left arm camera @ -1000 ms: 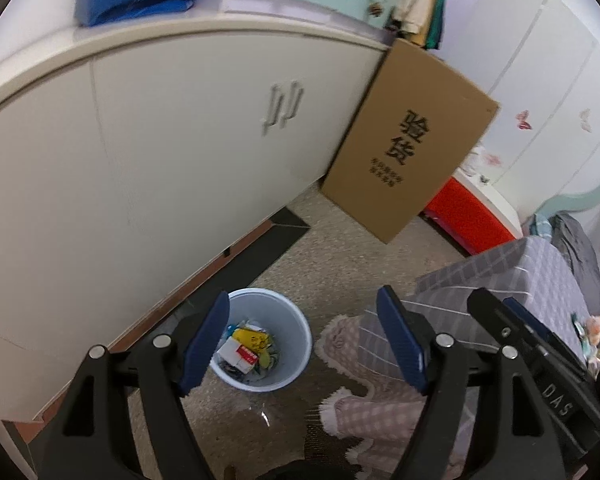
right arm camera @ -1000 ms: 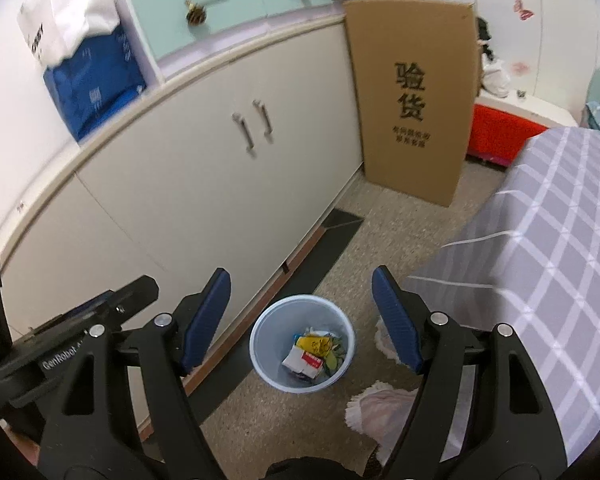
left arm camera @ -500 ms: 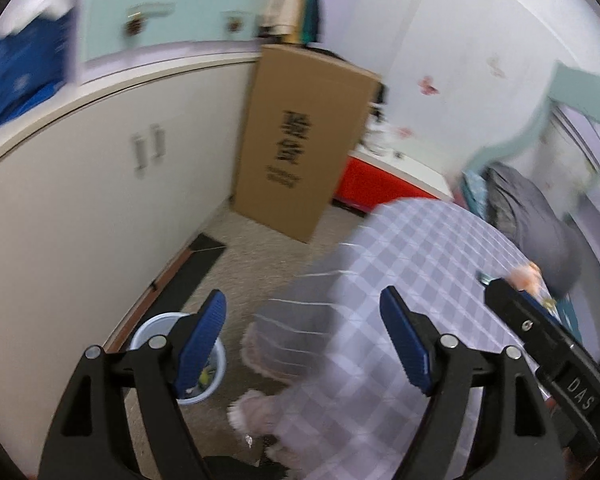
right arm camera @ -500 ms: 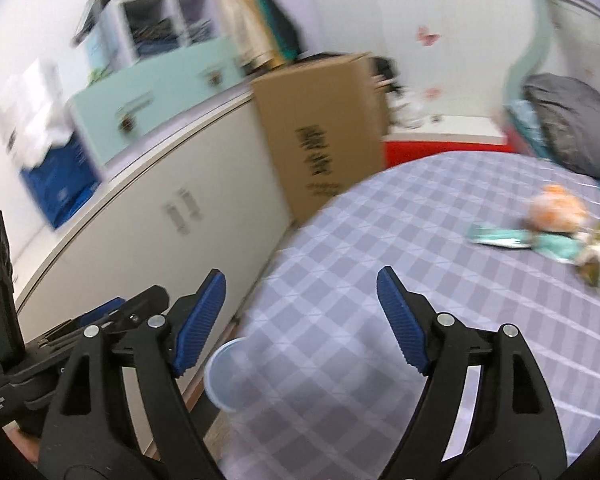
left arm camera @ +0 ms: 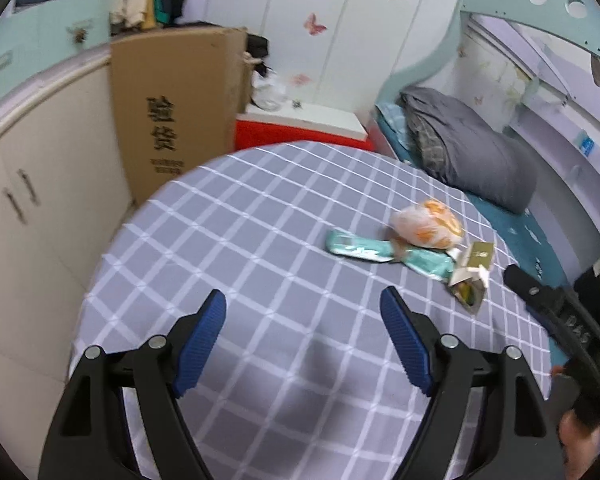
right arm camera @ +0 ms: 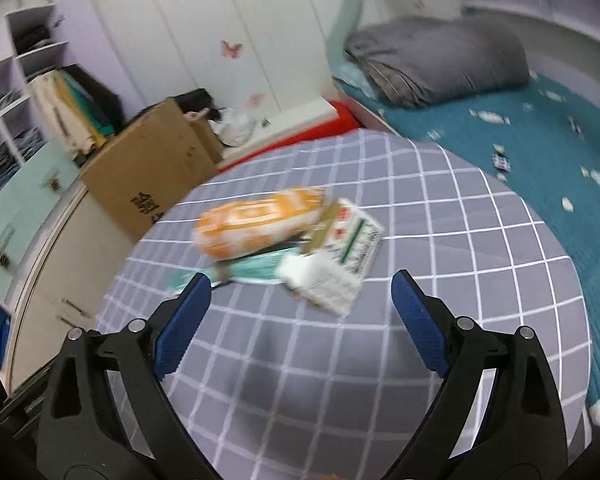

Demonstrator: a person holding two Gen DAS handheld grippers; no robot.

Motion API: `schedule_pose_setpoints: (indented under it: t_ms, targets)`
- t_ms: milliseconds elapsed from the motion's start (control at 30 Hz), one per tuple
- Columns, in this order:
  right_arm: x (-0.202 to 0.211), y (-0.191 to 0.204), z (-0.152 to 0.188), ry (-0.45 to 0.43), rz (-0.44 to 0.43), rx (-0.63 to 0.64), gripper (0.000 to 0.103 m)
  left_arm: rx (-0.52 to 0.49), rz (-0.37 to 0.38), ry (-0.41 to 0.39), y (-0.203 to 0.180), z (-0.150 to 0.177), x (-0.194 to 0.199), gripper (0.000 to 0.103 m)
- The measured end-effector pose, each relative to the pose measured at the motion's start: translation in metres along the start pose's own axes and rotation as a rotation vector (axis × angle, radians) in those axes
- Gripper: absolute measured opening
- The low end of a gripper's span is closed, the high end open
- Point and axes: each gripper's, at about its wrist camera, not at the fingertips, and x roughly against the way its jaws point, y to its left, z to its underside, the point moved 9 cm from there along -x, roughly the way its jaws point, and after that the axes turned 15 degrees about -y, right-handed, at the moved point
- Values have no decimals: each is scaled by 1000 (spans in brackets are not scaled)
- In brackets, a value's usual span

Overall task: Collect trash
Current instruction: 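Grasp the orange-white bread bag with the left tool while the right tool grasps the green carton, then carry the bread bag and green carton with both tools to the wastebasket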

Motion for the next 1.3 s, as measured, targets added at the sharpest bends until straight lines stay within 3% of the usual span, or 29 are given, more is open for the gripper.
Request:
schedule_pose_setpoints:
  t_ms: [167,333,367,400,500,633,800,833,867,967,1133,1300]
  targets:
    - [-34,-16,0,49,22,-18,90,-74,23,0,-39,-5,-25,78]
    - [-53,-16,9,106,-26,-26,89,-168,57,-13,-70,-15,-48,78]
    - [-54,-15,11,114,-35,-7,84,-184,67,-13,-75,-17,-51,78]
    - [-55,-15,12,117,-34,11,67,-208,78,-14,-81,-19,-57,78]
    - [-56,-20,10,115,-37,11,47,-256,94,-7,-96,-20,-74,78]
    - [-49,-38,-2,52,-5,-20,41,-264,109,9,-110,-21,-93,78]
    - [-49,-48,-7,41,-10,-60,40,-258,164,36,-128,-15,-108,77]
    - [-48,-48,-7,40,-10,-58,40,-269,159,34,-132,-12,-110,71]
    - [-48,-48,-7,38,-8,-51,40,-278,157,35,-134,-10,-112,55]
    - [-47,-48,-7,32,-6,-45,40,-284,164,15,-140,-10,-109,41]
    - [-42,-41,-11,1,-21,-46,38,-285,148,-83,-143,-28,-86,36]
    - [-27,-28,-20,-50,-94,-76,37,-266,93,-162,-124,-54,-51,36]
